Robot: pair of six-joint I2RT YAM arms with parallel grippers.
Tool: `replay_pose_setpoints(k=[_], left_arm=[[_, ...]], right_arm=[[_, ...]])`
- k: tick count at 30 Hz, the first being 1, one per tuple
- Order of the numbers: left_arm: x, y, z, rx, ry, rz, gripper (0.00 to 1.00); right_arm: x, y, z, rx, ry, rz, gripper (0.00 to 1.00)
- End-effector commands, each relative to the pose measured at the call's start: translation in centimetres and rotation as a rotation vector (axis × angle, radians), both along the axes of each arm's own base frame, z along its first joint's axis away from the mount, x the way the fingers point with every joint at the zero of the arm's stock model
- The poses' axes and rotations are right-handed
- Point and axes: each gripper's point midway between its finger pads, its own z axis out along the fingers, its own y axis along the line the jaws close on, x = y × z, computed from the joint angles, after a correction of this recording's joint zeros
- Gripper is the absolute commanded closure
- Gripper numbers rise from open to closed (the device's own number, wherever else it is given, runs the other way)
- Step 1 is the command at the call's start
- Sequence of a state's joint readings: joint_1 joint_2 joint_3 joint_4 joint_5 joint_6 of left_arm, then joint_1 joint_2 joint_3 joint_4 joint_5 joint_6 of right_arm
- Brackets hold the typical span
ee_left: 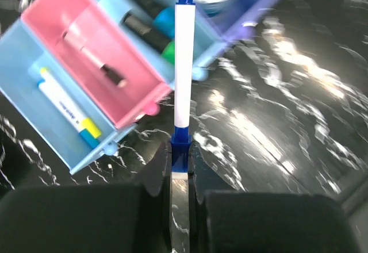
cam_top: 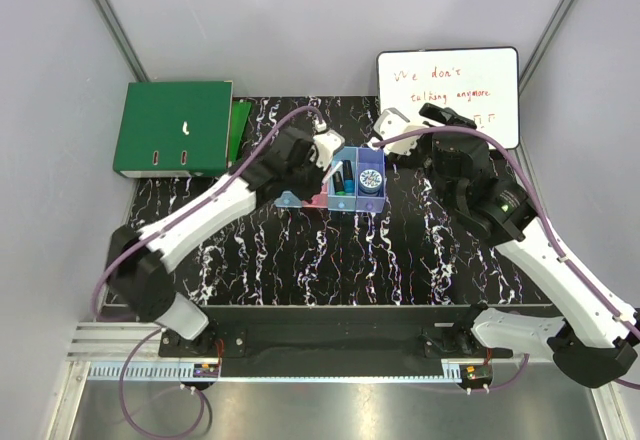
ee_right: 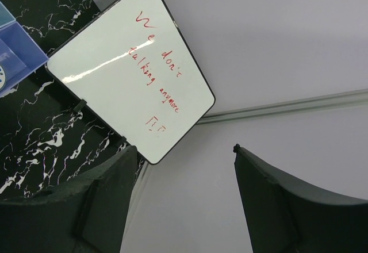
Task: Sort the stationery into containers
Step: Place the pen in the storage box.
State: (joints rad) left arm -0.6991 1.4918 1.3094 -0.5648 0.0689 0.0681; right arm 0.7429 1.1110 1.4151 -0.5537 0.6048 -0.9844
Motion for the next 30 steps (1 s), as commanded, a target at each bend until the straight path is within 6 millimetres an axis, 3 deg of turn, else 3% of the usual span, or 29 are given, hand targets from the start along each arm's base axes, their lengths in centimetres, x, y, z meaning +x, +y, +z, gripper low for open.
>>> replay_pose_setpoints(k=[1,2,7,12,21,27,28,30], left_arm=[[5.0,0.8,-2.0,0.033,0.041,0.274,1.00],[5.8,0.9,-3.4,0.060,0.066,0.293,1.00],[9.5,0.3,-3.2,0.033,0.067,0.368,1.00],[11.6,1.0,-4.8,0.048,0.087,0.423,1.00],[10.8,1.5,-9.6,0.098,0.189,0.452,1.00],[10.4,1.2,-10.7,0.112,0.216,0.417,1.00],[10.4,1.2,-10.8,0.114,0.217,0.409,0.93],[10.3,1.1,-10.8,0.111,0.219,0.396,0.62]], right_arm=[[0.0,-0.9,1.7,-0.024,-0.048,-0.025,0.25],[0.0,-0.9,1.7,-0.025,-0.047,-0.026,0.25],[0.2,-0.8,1.3,-0.022,-0.040,-0.031,0.25],[0.0,-1.0,0.6,-0.030,-0.029,-0.037,0.25],[0.3,-0.7,0.3,-0.026,-0.030,-0.033,0.25],[0.5,-0.4,0.0,-0.024,-0.025,-0.026,0.24],[0.5,-0.4,-0.1,-0.029,-0.023,-0.024,0.23],[0.5,-0.4,-0.3,-0.025,-0.020,-0.025,0.21]])
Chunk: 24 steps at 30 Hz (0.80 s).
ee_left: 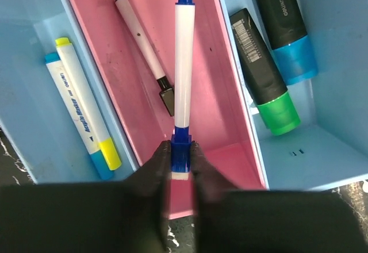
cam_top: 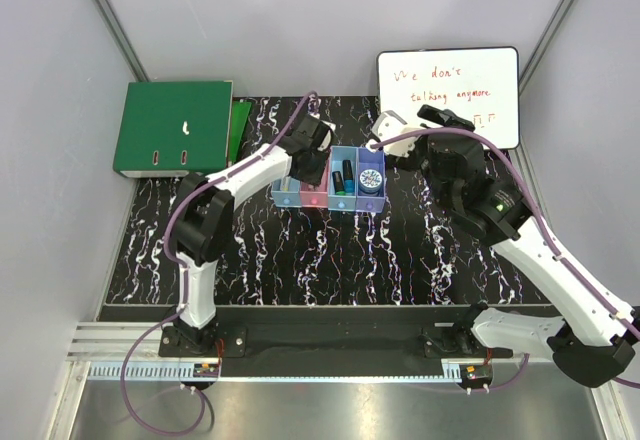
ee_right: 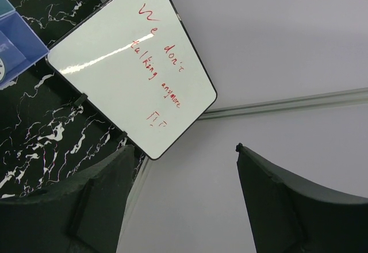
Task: Sort the stationery into containers
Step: Place the pen in the storage box, then move the storage box to the center of the board.
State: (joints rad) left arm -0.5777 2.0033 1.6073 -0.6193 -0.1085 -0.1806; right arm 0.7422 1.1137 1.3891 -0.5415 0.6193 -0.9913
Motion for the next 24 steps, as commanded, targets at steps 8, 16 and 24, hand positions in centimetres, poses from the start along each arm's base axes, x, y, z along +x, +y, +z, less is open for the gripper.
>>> replay_pose_setpoints(k=[8,16,24], left_arm=[[0.6,-1.8,2.8,-0.098,-0.045,-0.088,0.01],[0.3,-1.8,12.8,-0.180,-0.246,-0.181,0.01],[-0.7,1.2,15.2,-0.092,-0.343,-0.202,0.01]], right_arm=[[0.0,-0.4,0.5,-0.001,-0.028,-0.006,0.14],[-0.1,-0.1,0.6,0.006,-0.032,0.017,0.00],[0.0,0.1,1.9,0.024,-0.057,0.027,0.00]])
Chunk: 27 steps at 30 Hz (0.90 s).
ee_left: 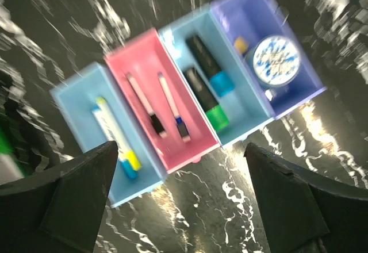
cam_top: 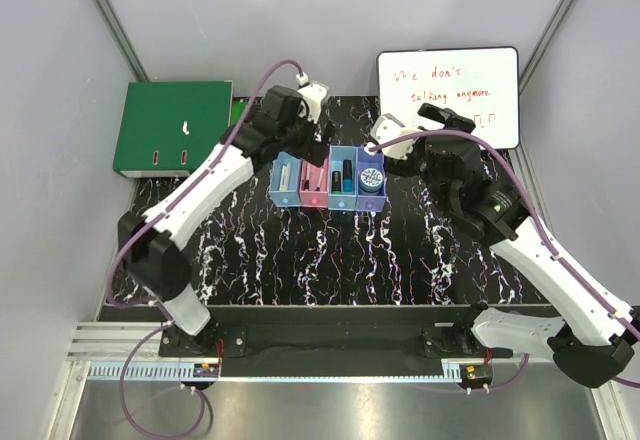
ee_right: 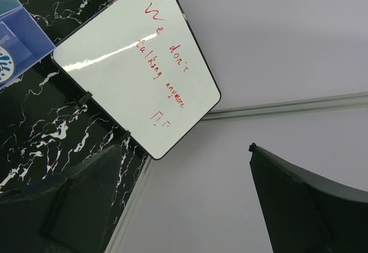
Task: Sort the stationery into containers
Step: Move the storage box to the center of the board.
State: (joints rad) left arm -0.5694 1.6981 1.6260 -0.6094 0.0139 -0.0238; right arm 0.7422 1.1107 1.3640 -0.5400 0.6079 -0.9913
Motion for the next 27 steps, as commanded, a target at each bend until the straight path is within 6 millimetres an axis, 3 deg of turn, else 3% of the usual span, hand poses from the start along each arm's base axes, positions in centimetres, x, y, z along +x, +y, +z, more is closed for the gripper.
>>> replay_pose_setpoints(k=[1,3,5,6,8,9,11,12,13,17,19,27], left_arm=[[1.2,2.6,-0.2,0.091,-0.071,0.035,0.01],[2.2,3.2,-2.7,0.124,-0.032,0.057,0.04],[3.2,3.3,-3.9,0.142,-0.029,0.068,0.20],[3.6,3.2,-5.2,0.155,-0.008,0.070,0.46],[4.5,2.9,-5.6,0.157,-0.012,0.077,0.63],[5.0,2.8,-6.7,0.169,0.001,0.087,0.82],[6.0,2.5,-6.7,0.168,-0.009,0.095,0.82],[6.3,2.3,-7.8,0.177,0.008,0.095,0.77],[6.5,2.1,-8.0,0.175,0.016,0.096,0.57],[7.1,1.7,-8.6,0.173,0.025,0.097,0.50],[7.0,1.5,-9.1,0.168,0.037,0.094,0.41],[6.5,1.6,-12.0,0.177,0.100,0.105,0.40]], right_arm=[[-0.1,-0.1,2.9,0.041,-0.077,0.017,0.01],[-0.2,-0.2,2.9,0.042,-0.077,0.015,0.02],[-0.2,-0.3,2.6,0.038,-0.074,0.011,0.05],[-0.2,-0.4,2.5,0.038,-0.075,0.009,0.05],[-0.3,-0.5,2.2,0.035,-0.070,0.005,0.06],[-0.5,-0.7,2.3,0.037,-0.073,0.005,0.05],[-0.5,-0.7,1.8,0.029,-0.066,0.005,0.05],[-0.6,-0.8,1.7,0.028,-0.066,0.005,0.05],[-0.6,-0.8,1.6,0.026,-0.064,0.005,0.06],[-0.6,-0.7,1.4,0.025,-0.062,0.005,0.06],[-0.6,-0.7,1.3,0.025,-0.060,0.006,0.05],[-0.3,-0.5,1.5,0.030,-0.067,0.007,0.06]])
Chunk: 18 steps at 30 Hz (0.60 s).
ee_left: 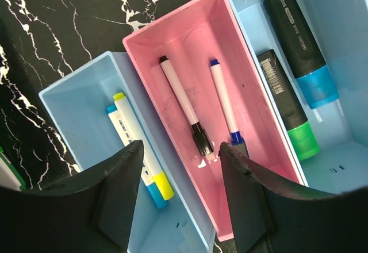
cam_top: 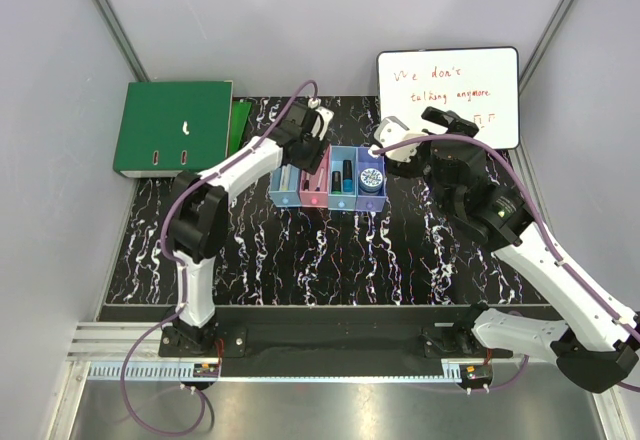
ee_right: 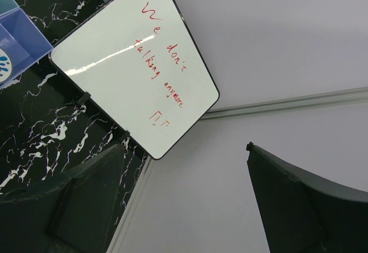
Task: Sort the stationery into containers
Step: Move the storage box to the center of the board.
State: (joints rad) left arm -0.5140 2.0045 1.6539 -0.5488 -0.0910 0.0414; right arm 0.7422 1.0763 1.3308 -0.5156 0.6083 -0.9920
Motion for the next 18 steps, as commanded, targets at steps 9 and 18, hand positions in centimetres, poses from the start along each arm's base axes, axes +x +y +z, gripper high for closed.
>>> replay_pose_setpoints(k=[9,18], left_arm=[[0.9,-0.9,-2.3,-0.022,0.019,0.025,0.47],[0.7,-1.1,-3.0,-0.036,0.040,0.042,1.00]], right_arm=[[0.2,-0.2,2.2,0.022,-0.062,-0.002,0.06],[0.3,-0.1,1.8,0.019,-0.054,-0.005,0.07]])
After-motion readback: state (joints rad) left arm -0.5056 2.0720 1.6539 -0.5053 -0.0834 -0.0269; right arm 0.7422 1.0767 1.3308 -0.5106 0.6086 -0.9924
